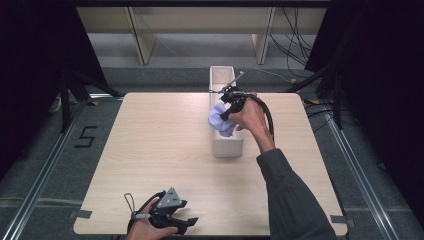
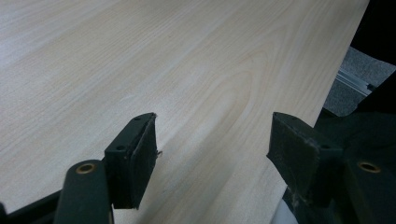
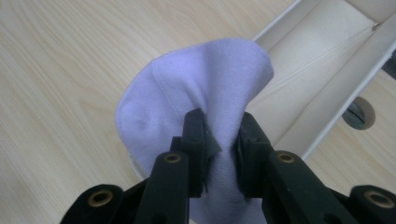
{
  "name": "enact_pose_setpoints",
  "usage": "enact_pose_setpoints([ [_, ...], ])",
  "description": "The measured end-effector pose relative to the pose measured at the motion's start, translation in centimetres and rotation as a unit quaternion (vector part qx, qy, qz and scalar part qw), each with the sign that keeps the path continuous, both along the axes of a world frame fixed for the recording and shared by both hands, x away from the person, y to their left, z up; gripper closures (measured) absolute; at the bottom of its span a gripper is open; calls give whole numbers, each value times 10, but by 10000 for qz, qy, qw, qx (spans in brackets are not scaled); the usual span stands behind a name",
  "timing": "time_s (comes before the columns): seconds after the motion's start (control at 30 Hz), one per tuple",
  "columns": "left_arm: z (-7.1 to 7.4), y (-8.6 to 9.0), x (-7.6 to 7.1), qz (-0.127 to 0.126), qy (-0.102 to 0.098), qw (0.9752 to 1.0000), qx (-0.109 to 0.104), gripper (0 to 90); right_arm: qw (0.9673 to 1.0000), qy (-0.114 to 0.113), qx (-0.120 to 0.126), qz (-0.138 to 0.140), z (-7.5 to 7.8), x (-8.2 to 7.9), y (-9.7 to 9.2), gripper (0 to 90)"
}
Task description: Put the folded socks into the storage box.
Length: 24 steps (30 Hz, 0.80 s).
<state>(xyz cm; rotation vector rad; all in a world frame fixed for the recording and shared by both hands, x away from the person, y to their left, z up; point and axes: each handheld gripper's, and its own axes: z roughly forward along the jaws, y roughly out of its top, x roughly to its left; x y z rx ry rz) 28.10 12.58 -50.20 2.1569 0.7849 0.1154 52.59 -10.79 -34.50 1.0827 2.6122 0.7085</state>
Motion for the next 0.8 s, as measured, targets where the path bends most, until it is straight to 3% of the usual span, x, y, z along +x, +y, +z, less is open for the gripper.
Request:
enact_pose_setpoints([
  [0.03, 0, 0, 0, 15, 11, 10000, -20, 318, 9999, -90, -10, 78, -2, 2, -1, 764],
  [0.07, 0, 0, 0, -1, 6, 10000, 6, 318, 10000, -8, 2, -12, -5, 3, 0, 764],
  [0.2, -1, 0, 0, -4, 15, 10000, 9, 318, 10000, -24, 19, -1, -11, 6, 0, 764],
  [0.23, 0, 0, 0, -4, 13, 10000, 13, 318, 9999, 85, 24, -93, -13, 5, 1, 764],
  [0.53, -1, 0, 0, -18, 24, 10000, 14, 318, 9995, 99, -225, -222, -35, 14, -8, 764],
  [0.57, -1, 0, 0, -7, 32, 10000, 13, 318, 9991, 214, -193, -323, -37, 14, -8, 764],
  [0.63, -1, 1, 1, -74, 16, 9999, 86, 318, 9988, 252, -217, -353, -41, 15, -9, 764],
  [0.67, -1, -1, 0, -7, 46, 10000, 7, 318, 9988, 262, -233, -354, -43, 15, -9, 764],
  [0.8, -1, -1, 0, -17, 34, 10000, 16, 318, 9982, 353, -267, -401, -52, 16, -8, 763],
])
